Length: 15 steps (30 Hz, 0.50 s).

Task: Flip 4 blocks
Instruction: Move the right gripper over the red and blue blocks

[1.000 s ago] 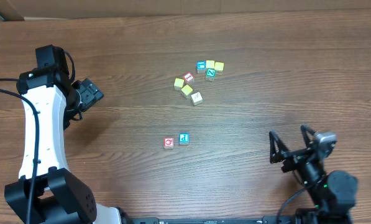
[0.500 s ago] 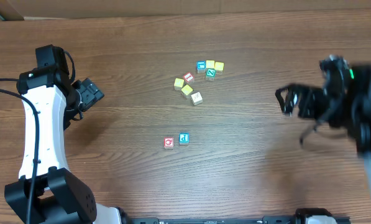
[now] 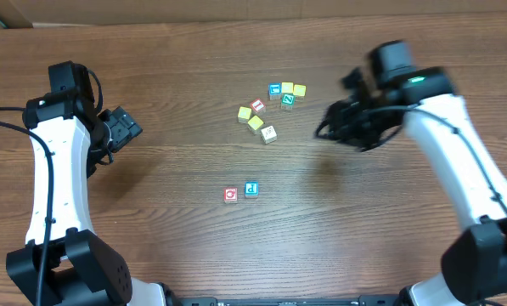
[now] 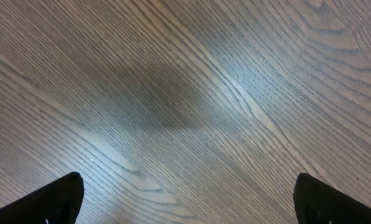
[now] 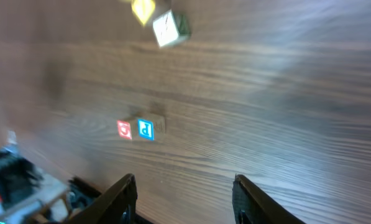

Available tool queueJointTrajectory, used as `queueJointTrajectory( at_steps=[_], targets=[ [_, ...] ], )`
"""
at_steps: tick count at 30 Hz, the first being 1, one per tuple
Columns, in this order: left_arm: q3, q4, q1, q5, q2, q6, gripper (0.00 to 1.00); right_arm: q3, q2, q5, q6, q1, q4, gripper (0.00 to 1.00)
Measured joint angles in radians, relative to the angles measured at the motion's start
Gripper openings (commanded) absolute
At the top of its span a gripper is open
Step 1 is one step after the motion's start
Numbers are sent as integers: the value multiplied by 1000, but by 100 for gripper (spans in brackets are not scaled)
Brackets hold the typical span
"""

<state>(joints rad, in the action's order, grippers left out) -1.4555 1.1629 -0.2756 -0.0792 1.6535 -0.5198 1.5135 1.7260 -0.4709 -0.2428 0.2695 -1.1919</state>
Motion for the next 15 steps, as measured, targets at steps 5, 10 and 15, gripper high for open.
queueJointTrajectory(
  at_steps=[5,10,15],
  targets=[
    [0,0,0,0,0,0,100,-87,16,125,-134,161,107,58],
    [0,0,0,0,0,0,100,-191,16,203,-251,278,278,57],
    [0,0,0,0,0,0,100,-281,18,307,-334,397,443,57]
  ],
)
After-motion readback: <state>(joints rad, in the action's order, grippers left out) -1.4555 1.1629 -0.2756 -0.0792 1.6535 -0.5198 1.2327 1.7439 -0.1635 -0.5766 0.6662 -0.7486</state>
